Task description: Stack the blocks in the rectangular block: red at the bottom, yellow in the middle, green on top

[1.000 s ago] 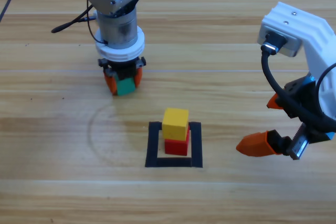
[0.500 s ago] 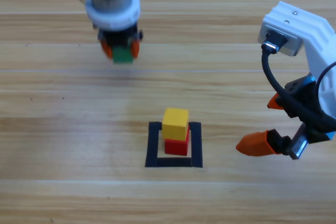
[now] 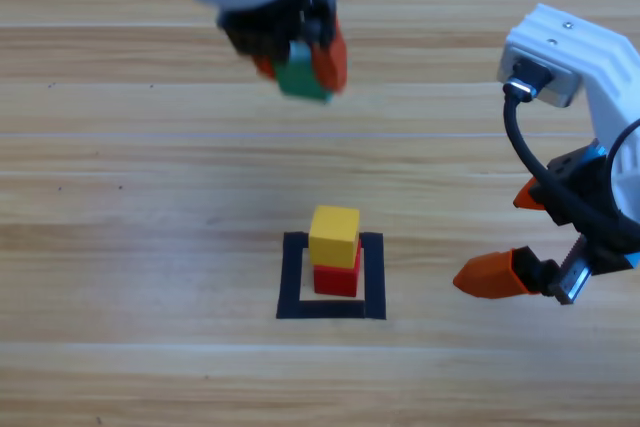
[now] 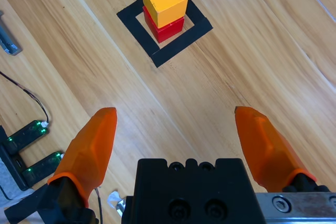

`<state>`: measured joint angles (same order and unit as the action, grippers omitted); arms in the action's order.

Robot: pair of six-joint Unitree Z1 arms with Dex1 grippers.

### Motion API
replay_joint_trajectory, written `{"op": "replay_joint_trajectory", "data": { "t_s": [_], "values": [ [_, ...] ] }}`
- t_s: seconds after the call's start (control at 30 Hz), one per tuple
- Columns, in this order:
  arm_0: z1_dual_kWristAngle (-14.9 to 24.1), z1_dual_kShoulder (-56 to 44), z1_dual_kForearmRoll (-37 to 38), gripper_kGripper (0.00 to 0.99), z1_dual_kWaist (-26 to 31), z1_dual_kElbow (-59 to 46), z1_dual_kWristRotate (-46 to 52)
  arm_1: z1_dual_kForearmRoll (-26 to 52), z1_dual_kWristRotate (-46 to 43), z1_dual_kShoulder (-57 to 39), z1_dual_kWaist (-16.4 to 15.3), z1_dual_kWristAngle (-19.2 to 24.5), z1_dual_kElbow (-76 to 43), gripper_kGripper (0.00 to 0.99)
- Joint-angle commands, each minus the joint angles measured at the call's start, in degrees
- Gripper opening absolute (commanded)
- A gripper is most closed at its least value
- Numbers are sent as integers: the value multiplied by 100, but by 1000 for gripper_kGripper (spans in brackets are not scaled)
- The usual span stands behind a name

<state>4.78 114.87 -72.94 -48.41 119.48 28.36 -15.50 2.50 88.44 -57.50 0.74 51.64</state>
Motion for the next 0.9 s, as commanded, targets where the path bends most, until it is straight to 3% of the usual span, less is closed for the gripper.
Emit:
{"op": "replay_joint_trajectory", "data": {
  "t_s": [0.03, 0.33, 0.9],
  "values": [
    [-47, 528, -343, 0, -204, -4, 925, -67, -56, -539, 64, -83, -198, 990],
    [-118, 1020, -537, 0, -336, 66, 1901, -85, -118, -679, 64, -118, -277, 990],
    [76, 1451, -519, 0, -573, 321, 1962, -111, -162, -688, 64, -188, -286, 990]
  ]
}}
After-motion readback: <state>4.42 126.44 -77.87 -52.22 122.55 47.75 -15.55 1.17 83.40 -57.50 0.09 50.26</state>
